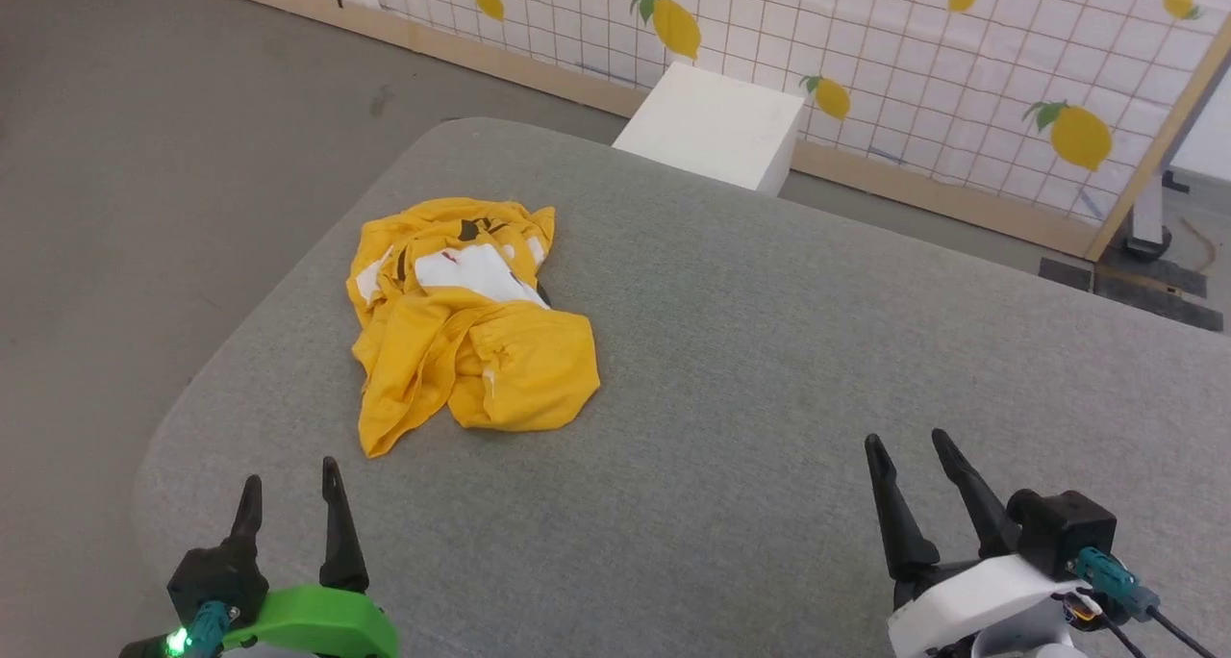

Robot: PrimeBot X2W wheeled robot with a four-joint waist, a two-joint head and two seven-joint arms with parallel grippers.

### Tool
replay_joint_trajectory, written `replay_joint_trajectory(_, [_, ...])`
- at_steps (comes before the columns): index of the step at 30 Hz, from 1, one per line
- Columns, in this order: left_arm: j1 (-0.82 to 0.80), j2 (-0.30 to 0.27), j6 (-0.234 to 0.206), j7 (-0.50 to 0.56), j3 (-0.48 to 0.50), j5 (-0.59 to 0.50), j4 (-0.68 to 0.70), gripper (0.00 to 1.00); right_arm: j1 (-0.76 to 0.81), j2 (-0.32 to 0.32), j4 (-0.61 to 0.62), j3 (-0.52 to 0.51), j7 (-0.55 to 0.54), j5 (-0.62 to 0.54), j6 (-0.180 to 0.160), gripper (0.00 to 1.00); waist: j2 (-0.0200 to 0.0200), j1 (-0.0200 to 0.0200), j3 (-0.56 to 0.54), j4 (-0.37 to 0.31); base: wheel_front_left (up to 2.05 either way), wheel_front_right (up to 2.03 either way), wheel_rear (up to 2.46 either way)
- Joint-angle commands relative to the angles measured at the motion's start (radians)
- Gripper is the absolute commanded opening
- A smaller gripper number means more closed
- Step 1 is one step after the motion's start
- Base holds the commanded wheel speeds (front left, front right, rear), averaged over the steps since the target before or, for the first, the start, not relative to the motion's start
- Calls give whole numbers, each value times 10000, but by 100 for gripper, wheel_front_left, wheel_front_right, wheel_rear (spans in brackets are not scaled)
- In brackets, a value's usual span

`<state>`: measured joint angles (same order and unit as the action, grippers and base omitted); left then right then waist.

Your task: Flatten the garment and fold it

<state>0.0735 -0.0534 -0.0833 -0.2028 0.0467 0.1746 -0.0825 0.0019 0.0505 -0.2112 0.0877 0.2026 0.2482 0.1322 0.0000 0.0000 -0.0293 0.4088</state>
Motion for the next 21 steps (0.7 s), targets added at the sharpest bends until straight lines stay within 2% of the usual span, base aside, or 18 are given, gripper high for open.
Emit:
replay_joint_trajectory(1, [198, 14, -73, -102, 20, 8, -26, 100, 147, -2, -76, 27, 102, 105, -12, 100, 0, 0, -31, 88, 0, 0, 0])
replay_joint_trajectory(16, [322, -228, -138, -412, -83, -271, -154, 100, 220, -3, -416, 107, 413, 209, -14, 100, 0, 0, -157, 637, 0, 0, 0])
replay_joint_trajectory(21, [101, -436, -13, -480, -249, -319, -329, 100, 152, -3, -470, 116, 518, 208, -15, 100, 0, 0, 36, 719, 0, 0, 0])
